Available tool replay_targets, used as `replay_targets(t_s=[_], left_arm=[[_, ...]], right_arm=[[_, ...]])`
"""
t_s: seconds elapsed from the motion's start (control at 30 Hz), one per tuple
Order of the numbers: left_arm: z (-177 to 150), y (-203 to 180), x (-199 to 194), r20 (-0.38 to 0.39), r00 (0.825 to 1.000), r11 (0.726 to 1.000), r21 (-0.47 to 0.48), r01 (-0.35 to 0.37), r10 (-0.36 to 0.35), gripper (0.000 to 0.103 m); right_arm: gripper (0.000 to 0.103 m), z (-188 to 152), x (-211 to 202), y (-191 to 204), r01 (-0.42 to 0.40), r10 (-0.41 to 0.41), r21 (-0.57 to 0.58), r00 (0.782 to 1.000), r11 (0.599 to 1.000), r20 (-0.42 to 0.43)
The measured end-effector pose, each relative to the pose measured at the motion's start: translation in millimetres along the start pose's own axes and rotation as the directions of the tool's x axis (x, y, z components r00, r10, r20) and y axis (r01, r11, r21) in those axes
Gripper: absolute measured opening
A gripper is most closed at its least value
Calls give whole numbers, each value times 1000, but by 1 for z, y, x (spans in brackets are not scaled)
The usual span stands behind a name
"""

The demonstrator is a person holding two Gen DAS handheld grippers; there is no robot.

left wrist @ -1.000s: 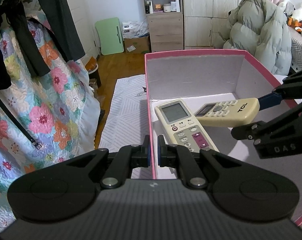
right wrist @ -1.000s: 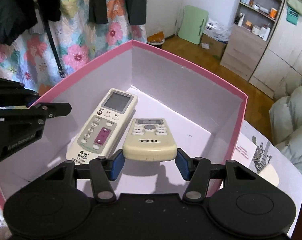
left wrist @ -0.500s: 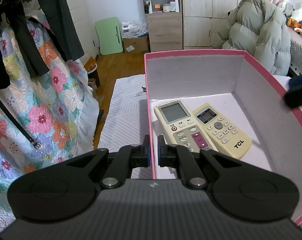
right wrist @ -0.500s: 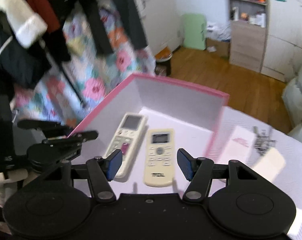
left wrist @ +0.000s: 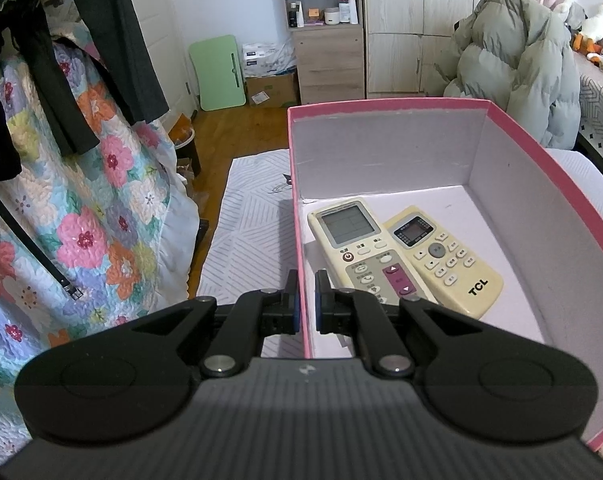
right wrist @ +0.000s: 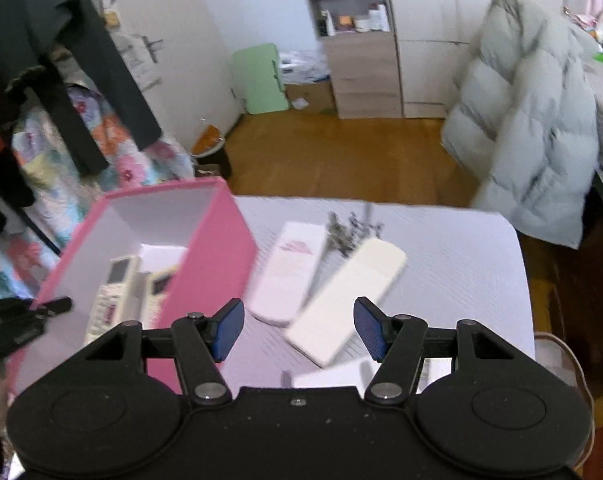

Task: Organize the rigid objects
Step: 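Reach the right tool to the white case beside the keys and grasp it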

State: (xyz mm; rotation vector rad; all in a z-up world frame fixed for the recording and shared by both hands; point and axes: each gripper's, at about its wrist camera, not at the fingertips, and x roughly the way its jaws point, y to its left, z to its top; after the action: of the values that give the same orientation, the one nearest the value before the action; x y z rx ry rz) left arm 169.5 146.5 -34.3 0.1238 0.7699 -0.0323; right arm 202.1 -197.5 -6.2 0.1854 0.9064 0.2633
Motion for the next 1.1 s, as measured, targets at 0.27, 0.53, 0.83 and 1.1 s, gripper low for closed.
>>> replay_targets(t_s=[0.27, 0.53, 0.83, 1.1], left_arm=[[0, 0, 0, 3, 1000, 1000, 22, 4, -4, 6], [-1, 0, -2, 29, 1000, 1000, 11, 6, -6, 6], [0, -5, -1, 39, 999, 1000, 24, -15, 14, 6], [-3, -2, -3, 43, 999, 1000, 25, -8, 7, 6]], right_arm=[[45, -5, 47, -28, -50, 54, 46, 994, 998, -92], [56, 13, 97, -51, 34, -9, 142, 985, 989, -175], [76, 30, 128, -35, 60, -49, 89, 992, 994, -119], [59, 28, 117, -46, 42, -37, 45, 993, 998, -114]])
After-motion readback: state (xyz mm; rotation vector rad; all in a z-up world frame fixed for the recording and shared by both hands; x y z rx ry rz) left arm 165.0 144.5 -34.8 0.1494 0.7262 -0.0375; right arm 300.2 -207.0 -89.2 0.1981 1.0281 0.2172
